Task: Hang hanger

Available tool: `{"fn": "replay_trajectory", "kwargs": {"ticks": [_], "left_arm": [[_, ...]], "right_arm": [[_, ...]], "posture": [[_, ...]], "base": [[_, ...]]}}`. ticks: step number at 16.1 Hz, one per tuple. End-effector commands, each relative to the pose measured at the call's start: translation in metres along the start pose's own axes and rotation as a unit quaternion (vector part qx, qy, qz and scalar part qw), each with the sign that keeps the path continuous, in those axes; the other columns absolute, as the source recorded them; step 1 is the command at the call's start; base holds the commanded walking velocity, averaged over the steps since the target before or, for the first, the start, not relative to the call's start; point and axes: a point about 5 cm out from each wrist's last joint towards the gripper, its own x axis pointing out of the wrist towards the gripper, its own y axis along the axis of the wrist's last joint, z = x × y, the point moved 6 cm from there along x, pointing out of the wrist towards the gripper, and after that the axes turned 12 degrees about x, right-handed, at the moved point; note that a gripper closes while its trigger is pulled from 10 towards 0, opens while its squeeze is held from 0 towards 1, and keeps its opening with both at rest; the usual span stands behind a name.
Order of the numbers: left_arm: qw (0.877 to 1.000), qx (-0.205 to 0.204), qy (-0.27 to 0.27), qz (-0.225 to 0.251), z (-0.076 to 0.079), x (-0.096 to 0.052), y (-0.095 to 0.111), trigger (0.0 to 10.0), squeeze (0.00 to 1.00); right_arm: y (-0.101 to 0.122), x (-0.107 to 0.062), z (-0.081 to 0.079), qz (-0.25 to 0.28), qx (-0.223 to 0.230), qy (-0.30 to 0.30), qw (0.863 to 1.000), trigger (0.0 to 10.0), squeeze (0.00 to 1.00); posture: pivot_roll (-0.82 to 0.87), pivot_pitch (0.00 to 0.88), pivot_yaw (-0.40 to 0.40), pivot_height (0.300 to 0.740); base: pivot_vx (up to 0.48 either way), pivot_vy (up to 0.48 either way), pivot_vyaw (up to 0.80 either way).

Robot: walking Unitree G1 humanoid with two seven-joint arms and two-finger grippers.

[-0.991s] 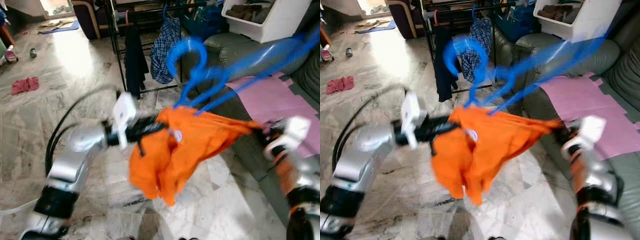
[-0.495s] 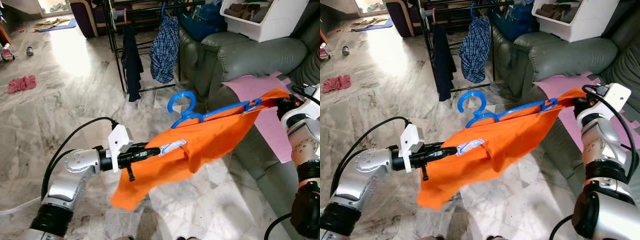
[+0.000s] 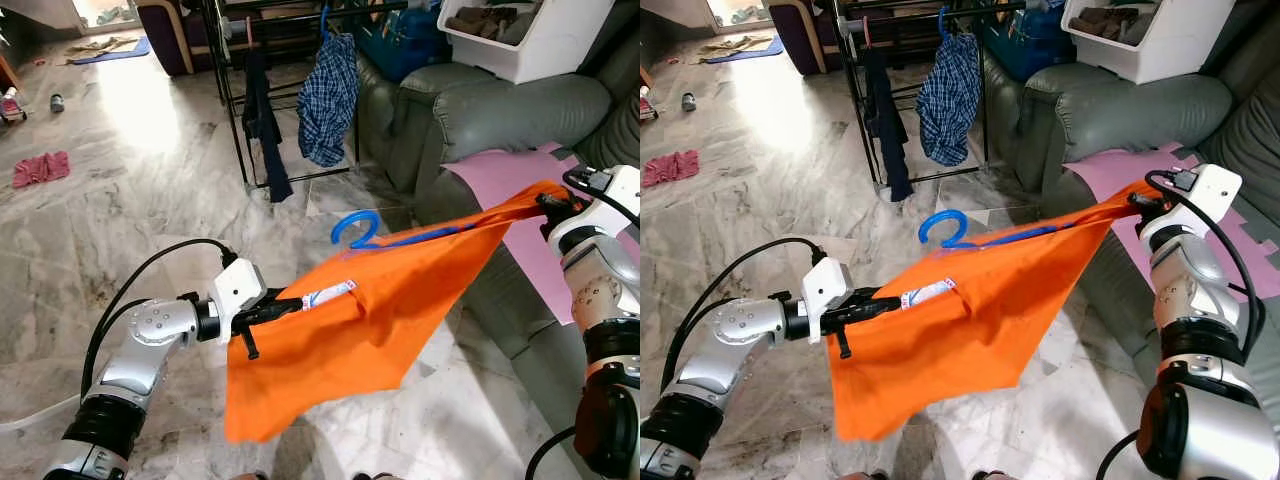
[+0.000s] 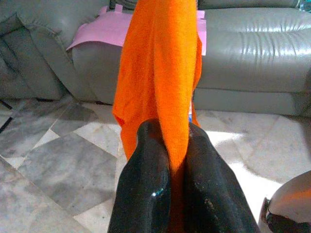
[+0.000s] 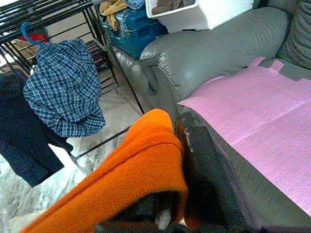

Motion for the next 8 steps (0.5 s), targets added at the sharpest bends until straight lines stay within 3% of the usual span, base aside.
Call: {"fn": "replay_trajectory", "kwargs": {"ticks": [1,3,4,6,7,8], "left_arm": [[1.0,-0.001,0.003,-0.019,-0.001,-0.006,-0.009,0.0,0.0],[1.0,0.005,0.01,-0.024,-0.002,-0.005,-0.011,0.0,0.0],[0.997,0.0,0.059,-0.057,-0.009,0.014,-0.018,0.0,0.0],[0.989,-0.038,0.125,-0.067,-0.018,0.035,-0.016,0.0,0.0],[0.989,-0.058,0.126,-0.055,-0.012,0.049,-0.007,0.0,0.0],[0.989,-0.06,0.122,-0.051,-0.009,0.054,-0.005,0.0,0.0]], "right_arm": [[0.025,0.0,0.001,0.038,-0.003,-0.005,0.999,0.0,0.0],[0.024,0.0,0.0,0.036,-0.002,-0.004,0.999,0.0,0.0],[0.005,0.002,-0.025,0.021,0.0,0.032,0.999,0.0,0.0],[-0.017,0.002,-0.06,0.004,0.008,0.085,0.996,0.0,0.0],[-0.029,0.0,-0.076,-0.006,-0.002,0.109,0.994,0.0,0.0],[-0.032,-0.001,-0.081,-0.008,-0.005,0.116,0.993,0.0,0.0]], "posture": [[-0.06,0.107,-0.019,0.74],[-0.06,0.107,-0.019,0.74],[-0.06,0.11,-0.017,0.74],[-0.05,0.109,-0.017,0.74],[-0.06,0.108,-0.017,0.74],[-0.06,0.109,-0.018,0.74]], "base": [[0.0,0.0,0.0],[0.0,0.0,0.0],[0.0,0.0,0.0],[0.0,0.0,0.0],[0.0,0.0,0.0],[0.0,0.0,0.0]]}}
